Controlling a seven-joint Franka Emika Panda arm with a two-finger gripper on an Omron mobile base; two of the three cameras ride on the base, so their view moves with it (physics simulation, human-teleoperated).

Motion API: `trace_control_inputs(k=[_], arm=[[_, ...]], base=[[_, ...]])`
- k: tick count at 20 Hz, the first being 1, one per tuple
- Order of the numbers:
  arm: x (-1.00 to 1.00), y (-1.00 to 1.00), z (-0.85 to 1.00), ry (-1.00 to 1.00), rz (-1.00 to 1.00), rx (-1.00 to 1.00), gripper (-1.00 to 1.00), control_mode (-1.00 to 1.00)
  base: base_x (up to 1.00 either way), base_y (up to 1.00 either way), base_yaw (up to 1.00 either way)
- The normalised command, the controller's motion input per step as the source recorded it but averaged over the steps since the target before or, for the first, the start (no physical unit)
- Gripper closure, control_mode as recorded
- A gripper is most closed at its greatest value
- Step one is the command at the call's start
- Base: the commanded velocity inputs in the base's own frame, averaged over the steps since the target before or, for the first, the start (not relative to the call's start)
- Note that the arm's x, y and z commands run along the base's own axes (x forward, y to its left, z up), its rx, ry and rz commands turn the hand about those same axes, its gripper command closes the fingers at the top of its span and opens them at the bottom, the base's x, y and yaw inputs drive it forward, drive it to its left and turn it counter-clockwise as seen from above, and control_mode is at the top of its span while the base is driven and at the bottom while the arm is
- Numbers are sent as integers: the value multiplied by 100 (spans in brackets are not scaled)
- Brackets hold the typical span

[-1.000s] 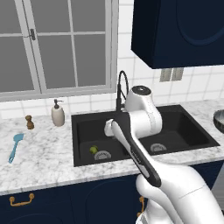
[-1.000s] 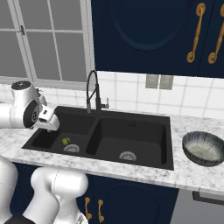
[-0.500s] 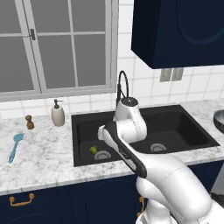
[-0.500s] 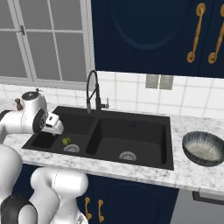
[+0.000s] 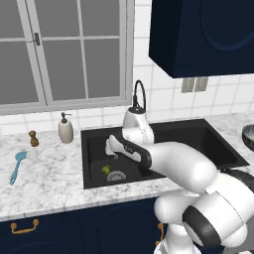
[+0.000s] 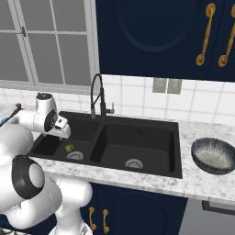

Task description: Pick the lime from the sink and place it in the bowl. Then pick the bowl and place it in the microwave. Then close the microwave door and press the start button.

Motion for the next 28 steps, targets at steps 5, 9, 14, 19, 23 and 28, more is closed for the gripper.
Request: trace_control_inputs(k=[5, 9, 14, 19, 23, 28], arm=[[56, 7, -31, 6, 0, 0, -100, -100], [41, 4, -38, 2, 0, 0, -100, -100], [22, 7, -52, 0, 0, 0, -100, -100], [12, 16, -54, 0, -1, 0, -100, -100], [44, 19, -23, 0, -7, 0, -100, -100], [52, 2, -19, 0, -5, 0, -100, -100]], base=[[0, 0, 0], [0, 0, 0], [0, 0, 0], [0, 0, 0], [0, 0, 0], [0, 0, 0]])
